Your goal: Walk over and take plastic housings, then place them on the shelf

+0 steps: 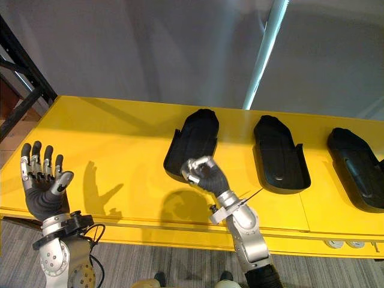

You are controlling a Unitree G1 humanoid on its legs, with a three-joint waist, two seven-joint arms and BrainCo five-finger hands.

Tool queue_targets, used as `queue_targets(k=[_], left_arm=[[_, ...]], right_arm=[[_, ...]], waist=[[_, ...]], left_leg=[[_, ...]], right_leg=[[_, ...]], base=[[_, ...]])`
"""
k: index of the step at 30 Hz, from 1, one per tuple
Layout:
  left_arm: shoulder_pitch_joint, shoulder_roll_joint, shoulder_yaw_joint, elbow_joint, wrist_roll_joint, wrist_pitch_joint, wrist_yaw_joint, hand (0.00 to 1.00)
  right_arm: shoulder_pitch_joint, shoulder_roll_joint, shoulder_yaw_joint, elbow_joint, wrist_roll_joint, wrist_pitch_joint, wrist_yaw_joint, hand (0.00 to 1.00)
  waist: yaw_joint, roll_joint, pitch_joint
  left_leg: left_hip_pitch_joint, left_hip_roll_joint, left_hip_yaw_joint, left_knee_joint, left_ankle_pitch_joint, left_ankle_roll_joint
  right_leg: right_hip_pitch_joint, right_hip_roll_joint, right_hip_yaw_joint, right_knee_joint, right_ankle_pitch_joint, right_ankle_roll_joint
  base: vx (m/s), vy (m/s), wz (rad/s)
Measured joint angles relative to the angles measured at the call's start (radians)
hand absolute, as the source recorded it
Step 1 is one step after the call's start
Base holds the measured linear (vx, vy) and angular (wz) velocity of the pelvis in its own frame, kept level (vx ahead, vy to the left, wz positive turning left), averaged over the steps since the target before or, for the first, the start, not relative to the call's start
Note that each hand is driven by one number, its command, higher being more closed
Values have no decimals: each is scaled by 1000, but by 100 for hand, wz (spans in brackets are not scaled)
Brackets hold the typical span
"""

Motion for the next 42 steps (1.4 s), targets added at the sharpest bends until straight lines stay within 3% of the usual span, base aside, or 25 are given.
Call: queue_targets(k=[2,7,13,19,23,24,30,34,42], left_arm=[[-10,0,1,-2,-3,-17,-10,0],[-56,0,10,-23,-17,-25,-40,0],[-54,-2,32,-28,-42,-28,-93,0],[6,-10,34,-56,-148,-42,-125,0],[6,-10,-4,-56,-158,-43,-134,0],[10,-9,-74,-55,-157,-40,-159,0],[10,-9,-74,-55,-156,-40,-158,0],[9,-9,-71,-50,-128,-35,-116,0],[-17,-7,35,-48,14,-26,3,0]], right_arm=[[-2,18,-78,-80,40,-39,-40,0],[0,30,-186,-113,35,-53,-175,0],[113,73,-334,-133,25,41,-297,0],[229,131,-455,-131,-16,56,-425,0],[263,145,-446,-131,-15,56,-425,0],[279,144,-398,-131,-34,57,-419,0],[279,144,-394,-131,-34,57,-419,0],[258,142,-311,-121,-32,57,-395,0],[-32,60,-183,80,-10,53,-304,0]], waist=[[-8,-3,-2],[-32,1,-11],[-50,26,-58],[-79,42,-67],[-100,41,-69],[-101,59,-126],[-100,59,-126],[-95,51,-121],[-22,27,-79]], left_leg=[[14,2,18,0,-3,-2],[27,6,57,1,-13,-1],[34,16,88,0,-23,-7],[34,26,116,2,-30,-14],[35,29,124,4,-33,-15],[30,47,161,38,-55,-24],[30,46,160,38,-55,-24],[17,42,144,41,-55,-23],[-17,26,91,87,-66,-8]], right_leg=[[2,2,21,0,2,2],[-1,5,54,-1,5,6],[-7,18,81,-13,6,7],[-19,23,105,-19,8,7],[-20,26,112,-19,8,6],[-33,40,141,-19,12,5],[-33,40,141,-19,12,5],[-38,40,138,-19,12,5],[-35,30,118,-18,15,8]], base=[[0,25,-22],[-31,15,-23],[11,9,-13],[11,1,-12],[-9,-4,-6],[0,0,0],[0,0,0],[-1,-1,5],[-9,9,14]])
